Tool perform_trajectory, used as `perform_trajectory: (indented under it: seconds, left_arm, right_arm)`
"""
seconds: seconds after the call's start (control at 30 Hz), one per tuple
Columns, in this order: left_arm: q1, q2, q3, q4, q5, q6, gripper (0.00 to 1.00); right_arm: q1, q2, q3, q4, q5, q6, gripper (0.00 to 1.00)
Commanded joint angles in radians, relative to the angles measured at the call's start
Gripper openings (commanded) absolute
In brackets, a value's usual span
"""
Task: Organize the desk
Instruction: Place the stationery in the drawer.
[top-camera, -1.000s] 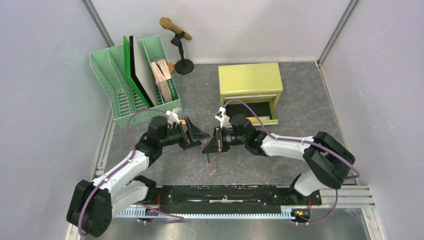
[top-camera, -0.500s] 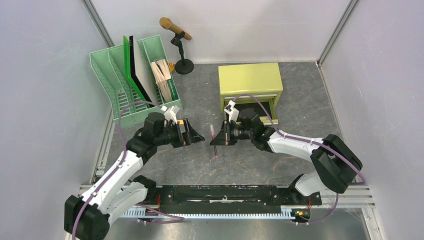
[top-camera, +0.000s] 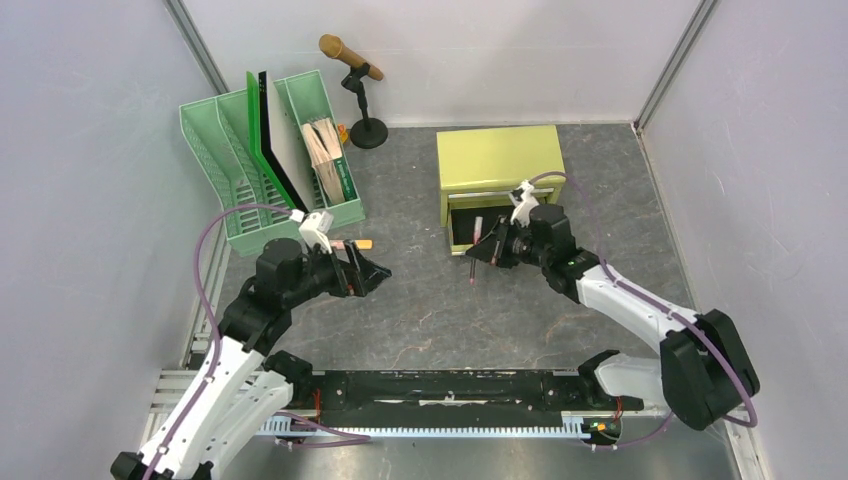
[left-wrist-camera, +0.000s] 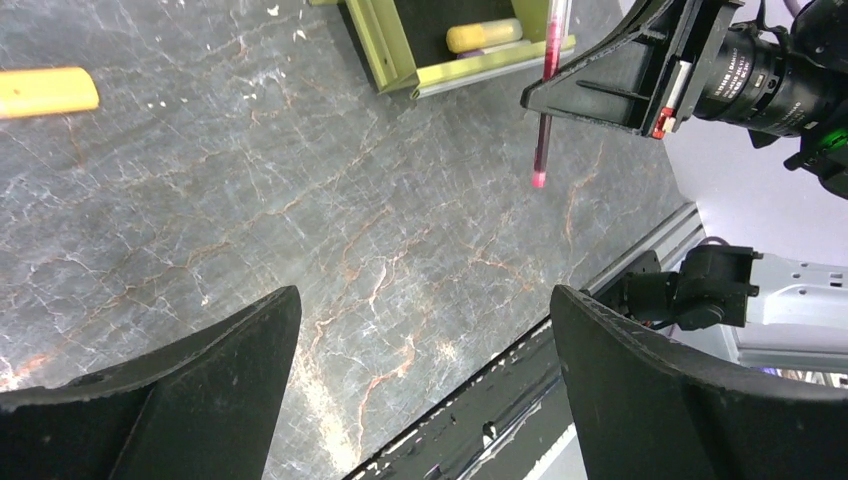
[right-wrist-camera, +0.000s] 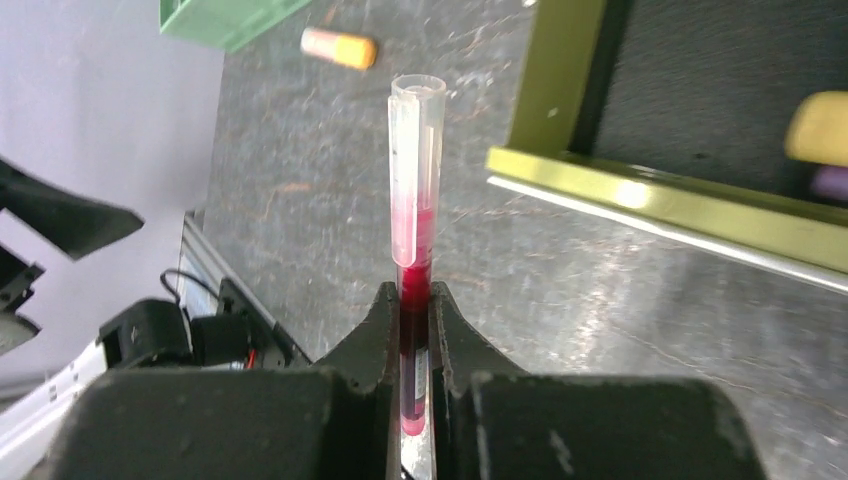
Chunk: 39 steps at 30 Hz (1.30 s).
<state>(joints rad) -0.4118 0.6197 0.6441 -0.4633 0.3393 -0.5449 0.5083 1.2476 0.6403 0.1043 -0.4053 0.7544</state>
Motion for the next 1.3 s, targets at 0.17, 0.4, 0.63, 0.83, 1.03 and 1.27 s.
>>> perform_trajectory:
  seconds: [0.17,0.4,0.63,0.83,1.03,1.27]
  left_arm:
    - [0.000,-0.116,-0.043,0.119,-0.016,-0.002,1.00]
    - [0.000,-0.210,-0.135,0.253,-0.062,-0.094,1.00]
    - [0.000,-0.234,-0.165,0.214,-0.117,-0.149,1.00]
    - [0.000,-0.243,-0.160,0.130,-0.218,-0.183,1.00]
    - [0.000,-0.252,-0.158,0.100,-0.240,-0.176,1.00]
    - [0.000,-0.265,-0.167,0.072,-0.250,-0.196,1.00]
  right_arm:
    - [-0.123,-0.091,-0.063,0.041,0.081,0.089,0.00]
    - [-0.178,-0.080,-0.115,0.184,0.047,0.252,0.00]
    - [-0.183,-0.063,-0.141,0.236,0.154,0.395,0.00]
    - [-0.192,-0.009,-0.154,0.300,0.227,0.479,0.00]
    - [-0.203,0.047,-0.160,0.359,0.260,0.537,0.00]
    - [-0.220,0.108,-0.174,0.428,0.255,0.581,0.00]
